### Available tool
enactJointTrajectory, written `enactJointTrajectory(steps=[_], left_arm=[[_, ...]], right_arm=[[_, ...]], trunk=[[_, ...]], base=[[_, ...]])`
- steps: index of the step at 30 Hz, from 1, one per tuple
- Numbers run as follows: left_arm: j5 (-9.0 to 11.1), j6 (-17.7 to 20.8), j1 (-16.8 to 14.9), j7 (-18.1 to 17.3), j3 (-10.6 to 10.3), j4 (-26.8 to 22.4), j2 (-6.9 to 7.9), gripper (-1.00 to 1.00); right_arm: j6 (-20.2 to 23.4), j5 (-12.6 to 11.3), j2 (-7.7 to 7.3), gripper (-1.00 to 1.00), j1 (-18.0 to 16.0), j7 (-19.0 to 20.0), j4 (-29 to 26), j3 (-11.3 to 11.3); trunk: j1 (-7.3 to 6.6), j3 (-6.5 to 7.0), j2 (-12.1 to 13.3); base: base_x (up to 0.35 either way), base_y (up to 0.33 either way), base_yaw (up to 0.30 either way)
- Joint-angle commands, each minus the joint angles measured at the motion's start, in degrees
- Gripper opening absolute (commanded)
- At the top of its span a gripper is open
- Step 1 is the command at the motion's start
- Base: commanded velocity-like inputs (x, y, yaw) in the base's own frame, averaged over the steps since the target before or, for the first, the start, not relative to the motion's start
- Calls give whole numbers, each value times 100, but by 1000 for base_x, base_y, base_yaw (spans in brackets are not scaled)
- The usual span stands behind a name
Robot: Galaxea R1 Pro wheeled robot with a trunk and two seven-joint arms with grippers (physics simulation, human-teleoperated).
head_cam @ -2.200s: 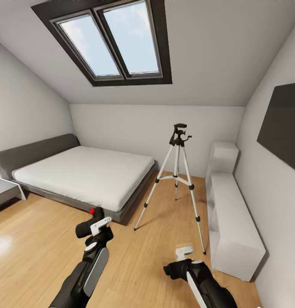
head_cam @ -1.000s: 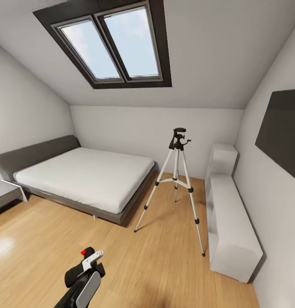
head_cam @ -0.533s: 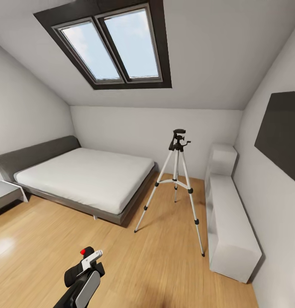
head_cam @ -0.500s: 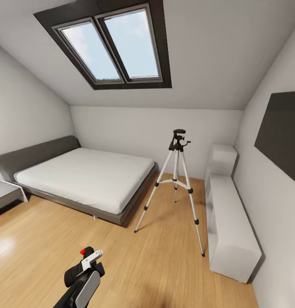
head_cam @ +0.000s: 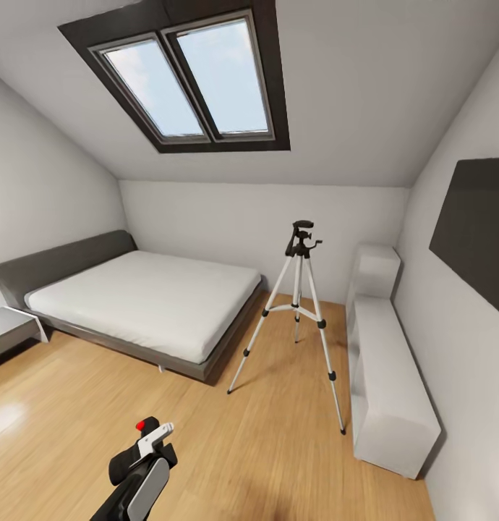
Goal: Attach the digital camera to the camera tripod in the bedroom.
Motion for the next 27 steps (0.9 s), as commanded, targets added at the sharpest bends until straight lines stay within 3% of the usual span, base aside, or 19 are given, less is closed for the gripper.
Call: enactJointTrajectory(steps=[1,9,17,24,27], left_arm=[[14,25,-4,28,-19,-8,2,-100],[11,-27,-4,-187,0,-7,4,-100],[13,-529,-4,-549,-1,-37,12,-100],[-2,-595,-4,-809,-17,-437,15,-100],[-49,-595,-4,-865,-25,-517,46,-100]], right_arm=[[-21,0,-1,100,-10,17,17,27],[-22,2,-1,100,-10,16,17,36],[-22,3,-1,100,-10,17,17,37],[-52,3,-1,100,-10,3,10,37],[-70,-6,-1,100,-10,-8,3,28]], trunk=[[-20,8,32],[-196,151,353],[-372,295,673],[-525,421,954],[-525,421,954]], base=[[0,0,0],[0,0,0],[0,0,0],[0,0,0],[0,0,0]])
